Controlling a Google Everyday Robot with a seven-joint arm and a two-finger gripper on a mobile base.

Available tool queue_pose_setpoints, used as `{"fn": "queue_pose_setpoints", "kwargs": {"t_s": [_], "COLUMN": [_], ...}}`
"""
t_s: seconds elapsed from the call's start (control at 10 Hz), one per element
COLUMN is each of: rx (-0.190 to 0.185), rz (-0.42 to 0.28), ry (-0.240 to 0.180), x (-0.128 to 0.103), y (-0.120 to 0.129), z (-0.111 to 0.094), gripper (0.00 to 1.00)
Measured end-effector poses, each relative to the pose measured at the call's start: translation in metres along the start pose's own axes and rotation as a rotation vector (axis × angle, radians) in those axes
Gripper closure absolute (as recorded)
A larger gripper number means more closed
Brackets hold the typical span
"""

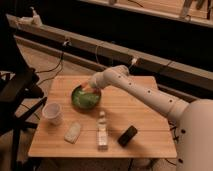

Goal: Place the pepper in the ceramic bowl

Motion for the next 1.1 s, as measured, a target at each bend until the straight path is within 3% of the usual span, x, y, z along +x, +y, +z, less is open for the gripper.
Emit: {"fn": "queue_pose_setpoints", "kwargs": {"t_s": [0.3, 0.6, 0.9, 1.1], "rx": [-0.032, -0.023, -0.019, 0.012], "rz": [-0.020, -0.019, -0.010, 0.015], "ry": [-0.032, -0.076, -0.103, -0.120], "x": [-0.027, -0.025, -0.025, -0.021], "y": [0.008, 0.004, 0.004, 0.001], "z": [0.026, 0.022, 0.019, 0.013], "gripper": [0.62, 0.40, 0.40, 0.41]}}
